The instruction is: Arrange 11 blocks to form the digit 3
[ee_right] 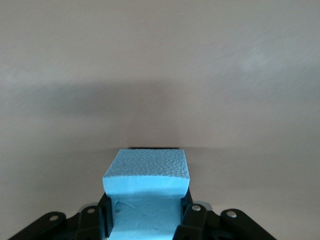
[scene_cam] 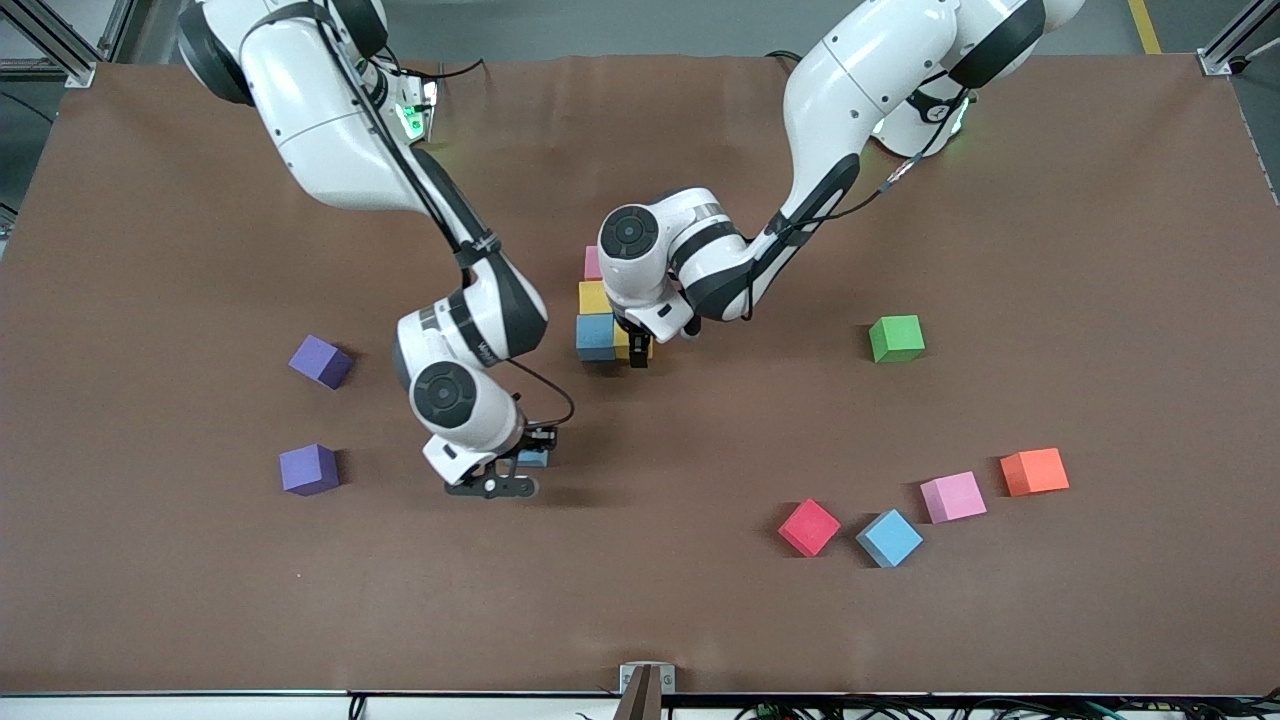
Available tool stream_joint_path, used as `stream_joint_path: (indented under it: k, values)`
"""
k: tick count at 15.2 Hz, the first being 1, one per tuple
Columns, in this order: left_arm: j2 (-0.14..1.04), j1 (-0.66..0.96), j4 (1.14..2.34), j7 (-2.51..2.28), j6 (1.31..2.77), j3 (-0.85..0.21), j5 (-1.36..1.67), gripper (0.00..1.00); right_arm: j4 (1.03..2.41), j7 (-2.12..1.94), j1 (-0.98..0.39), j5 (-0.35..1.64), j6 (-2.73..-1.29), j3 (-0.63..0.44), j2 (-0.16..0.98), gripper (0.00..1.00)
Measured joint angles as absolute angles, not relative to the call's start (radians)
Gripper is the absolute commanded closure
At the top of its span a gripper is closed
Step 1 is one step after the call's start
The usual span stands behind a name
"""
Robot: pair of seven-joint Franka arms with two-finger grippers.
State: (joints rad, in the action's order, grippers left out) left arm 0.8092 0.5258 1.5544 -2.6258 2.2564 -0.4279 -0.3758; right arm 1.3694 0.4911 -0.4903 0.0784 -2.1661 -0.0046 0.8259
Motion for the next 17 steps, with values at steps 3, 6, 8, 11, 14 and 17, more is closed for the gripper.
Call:
stream_joint_path:
  k: [3, 6, 8, 11, 14, 17]
  values:
    - [0.776, 0.522, 1.538, -2.621, 2.194, -0.428, -0.379, 0.00, 1.367, 0.562, -0.533, 0.084, -2.166, -0.004, 0.826, 0.80]
    - [0.689, 0.506, 1.530, -2.576, 2.098, -0.430, -0.379, 0.00, 1.367, 0.571, -0.548, 0.096, -2.161, -0.004, 0.826, 0.80]
    - [0.626, 0.475, 1.528, -2.499, 2.030, -0.439, -0.361, 0.00, 1.368, 0.571, -0.552, 0.096, -2.153, -0.002, 0.829, 0.80]
    - [0.555, 0.390, 1.529, -2.316, 1.971, -0.446, -0.308, 0.00, 1.376, 0.570, -0.573, 0.091, -2.151, 0.001, 0.833, 0.79]
    - [0.543, 0.295, 1.531, -2.108, 1.962, -0.446, -0.302, 0.00, 1.376, 0.570, -0.599, 0.091, -2.149, 0.000, 0.833, 0.79]
    - [0.554, 0.218, 1.515, -1.882, 1.964, -0.442, -0.302, 0.00, 1.381, 0.561, -0.616, 0.089, -2.148, 0.000, 0.830, 0.79]
